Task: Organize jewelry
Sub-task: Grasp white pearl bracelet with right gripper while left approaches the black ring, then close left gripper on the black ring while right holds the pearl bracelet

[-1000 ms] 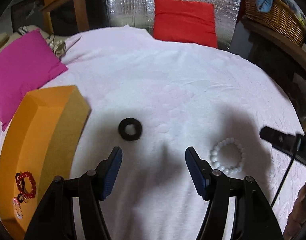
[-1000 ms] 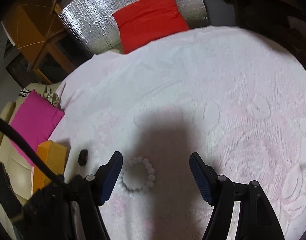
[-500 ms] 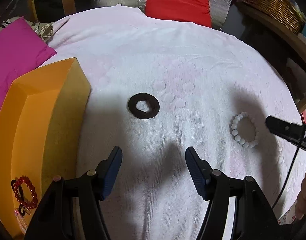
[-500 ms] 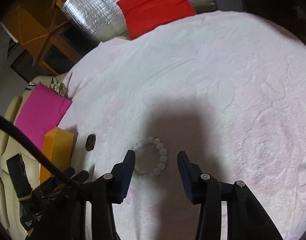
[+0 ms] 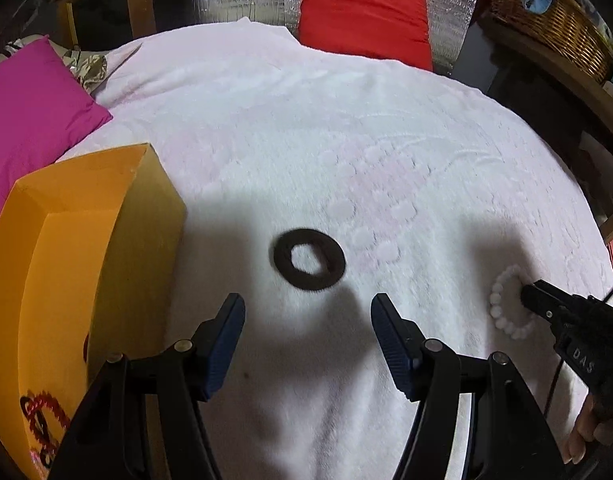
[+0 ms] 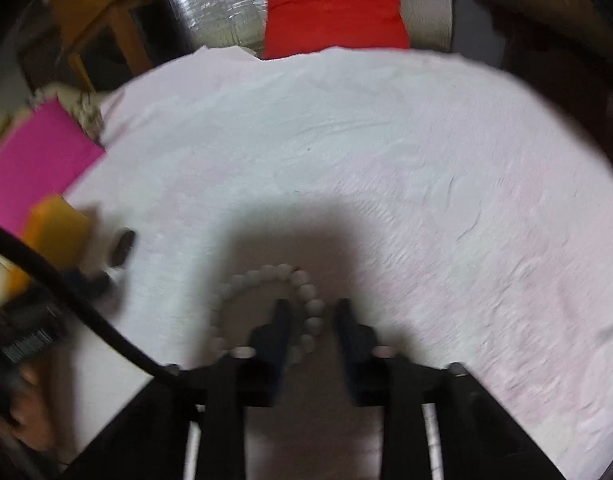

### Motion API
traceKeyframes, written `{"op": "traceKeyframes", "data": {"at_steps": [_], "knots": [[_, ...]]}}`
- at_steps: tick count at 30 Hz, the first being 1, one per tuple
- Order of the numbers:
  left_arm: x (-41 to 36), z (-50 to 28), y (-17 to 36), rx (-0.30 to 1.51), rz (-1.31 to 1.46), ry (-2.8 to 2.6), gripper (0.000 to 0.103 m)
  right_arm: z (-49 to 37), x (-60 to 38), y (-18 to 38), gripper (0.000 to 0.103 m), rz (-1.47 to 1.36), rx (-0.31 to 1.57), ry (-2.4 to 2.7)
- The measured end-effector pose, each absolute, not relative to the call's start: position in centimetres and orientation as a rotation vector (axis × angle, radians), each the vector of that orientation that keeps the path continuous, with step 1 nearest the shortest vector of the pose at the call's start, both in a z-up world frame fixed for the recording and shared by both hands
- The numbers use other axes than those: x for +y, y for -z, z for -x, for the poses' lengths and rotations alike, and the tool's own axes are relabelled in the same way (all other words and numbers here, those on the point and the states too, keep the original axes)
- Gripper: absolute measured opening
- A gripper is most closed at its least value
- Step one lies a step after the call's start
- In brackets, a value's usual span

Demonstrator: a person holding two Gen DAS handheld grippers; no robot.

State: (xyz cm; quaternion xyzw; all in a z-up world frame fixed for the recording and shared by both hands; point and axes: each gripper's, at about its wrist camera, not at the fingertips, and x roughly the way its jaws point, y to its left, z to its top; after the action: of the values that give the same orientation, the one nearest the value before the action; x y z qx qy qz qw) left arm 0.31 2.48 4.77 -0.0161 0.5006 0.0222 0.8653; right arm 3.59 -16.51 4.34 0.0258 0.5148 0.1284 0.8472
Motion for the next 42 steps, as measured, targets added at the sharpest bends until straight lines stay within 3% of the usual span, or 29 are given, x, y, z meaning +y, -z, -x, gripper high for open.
{"op": "traceKeyframes", "data": {"at_steps": [4, 9, 17, 25, 27, 35, 42], "knots": [[3.0, -1.1, -4.3, 1.024, 0.057, -0.05, 0.061, -3.1, -15.8, -4.6, 0.011, 0.027, 1.051, -0.249], [2.9, -2.1, -3.6, 1.026, 0.051, -0.049, 0.037, -3.2, -16.4, -4.6, 0.011, 0.013, 1.069, -0.246], [2.0, -2.2, -3.8, 1.0, 0.027, -0.019, 0.015, -3.4, -17.7, -4.6, 0.011, -0.046, 1.088, -0.244], [1.7, -1.5, -5.4, 0.941, 0.051, 0.002, 0.011, -2.7, -19.4, -7.0, 0.011, -0.138, 1.002, -0.287], [1.5, -1.1, -6.0, 0.924, 0.053, 0.021, 0.005, -2.4, -20.0, -7.6, 0.011, -0.173, 0.984, -0.299], [0.1, 0.3, -8.0, 0.851, 0.007, 0.098, 0.005, -1.7, -22.1, -8.9, 0.011, -0.255, 0.954, -0.29], [0.0, -0.2, -7.0, 0.897, 0.006, 0.106, 0.005, -2.0, -22.2, -8.5, 0.011, -0.26, 0.971, -0.284]]}}
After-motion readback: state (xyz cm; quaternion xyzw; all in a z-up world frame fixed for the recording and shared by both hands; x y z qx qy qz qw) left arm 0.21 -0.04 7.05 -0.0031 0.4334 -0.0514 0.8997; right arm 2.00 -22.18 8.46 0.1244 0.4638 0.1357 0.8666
